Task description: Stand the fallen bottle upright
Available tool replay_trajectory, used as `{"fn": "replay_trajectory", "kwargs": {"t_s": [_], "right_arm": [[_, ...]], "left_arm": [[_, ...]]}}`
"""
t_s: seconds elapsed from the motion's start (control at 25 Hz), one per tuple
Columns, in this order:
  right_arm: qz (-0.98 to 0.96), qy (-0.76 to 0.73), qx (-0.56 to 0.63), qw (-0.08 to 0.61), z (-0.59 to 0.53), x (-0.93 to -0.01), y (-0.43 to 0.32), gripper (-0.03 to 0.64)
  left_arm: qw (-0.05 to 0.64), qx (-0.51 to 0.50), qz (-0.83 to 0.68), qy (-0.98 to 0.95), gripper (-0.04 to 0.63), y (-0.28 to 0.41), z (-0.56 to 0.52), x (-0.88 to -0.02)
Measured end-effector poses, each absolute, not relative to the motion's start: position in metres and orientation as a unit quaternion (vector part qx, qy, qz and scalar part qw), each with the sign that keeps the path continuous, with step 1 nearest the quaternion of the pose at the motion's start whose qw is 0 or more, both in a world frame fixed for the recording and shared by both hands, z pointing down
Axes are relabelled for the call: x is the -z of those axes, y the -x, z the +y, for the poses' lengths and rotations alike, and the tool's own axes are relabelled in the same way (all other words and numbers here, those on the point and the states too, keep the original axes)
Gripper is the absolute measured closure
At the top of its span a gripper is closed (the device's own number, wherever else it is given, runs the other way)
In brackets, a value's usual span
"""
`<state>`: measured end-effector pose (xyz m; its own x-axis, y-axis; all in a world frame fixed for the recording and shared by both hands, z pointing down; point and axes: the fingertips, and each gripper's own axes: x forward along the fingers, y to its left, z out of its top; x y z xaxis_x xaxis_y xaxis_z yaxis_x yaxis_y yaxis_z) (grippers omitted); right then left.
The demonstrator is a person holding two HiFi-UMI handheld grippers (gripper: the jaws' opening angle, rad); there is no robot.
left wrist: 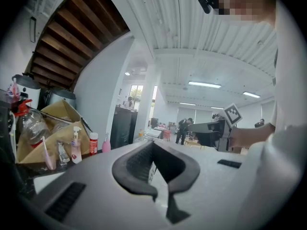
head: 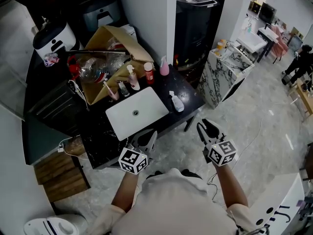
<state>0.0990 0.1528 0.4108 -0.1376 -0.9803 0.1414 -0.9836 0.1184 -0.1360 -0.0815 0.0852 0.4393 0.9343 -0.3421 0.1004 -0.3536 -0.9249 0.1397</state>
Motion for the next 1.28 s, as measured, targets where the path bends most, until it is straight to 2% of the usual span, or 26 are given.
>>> {"fn": "replay_trajectory", "kwargs": {"t_s": [0.48,1.28], "right_arm": [[-0.737,-0.666,-0.108,0.022,0.151,-0.418,-0.072,0.402],[-0.723,-0.676,-0.138,0.029,0.135,-0.439,-0.072,0.402]], "left_arm": [[0.082,-0.030,-0.166,-0.982,0.588,0.108,0.079,-0.444],[0.097,-0.042,-0.162,-0.981,0.588,0.114,0.060,-0.460]]}}
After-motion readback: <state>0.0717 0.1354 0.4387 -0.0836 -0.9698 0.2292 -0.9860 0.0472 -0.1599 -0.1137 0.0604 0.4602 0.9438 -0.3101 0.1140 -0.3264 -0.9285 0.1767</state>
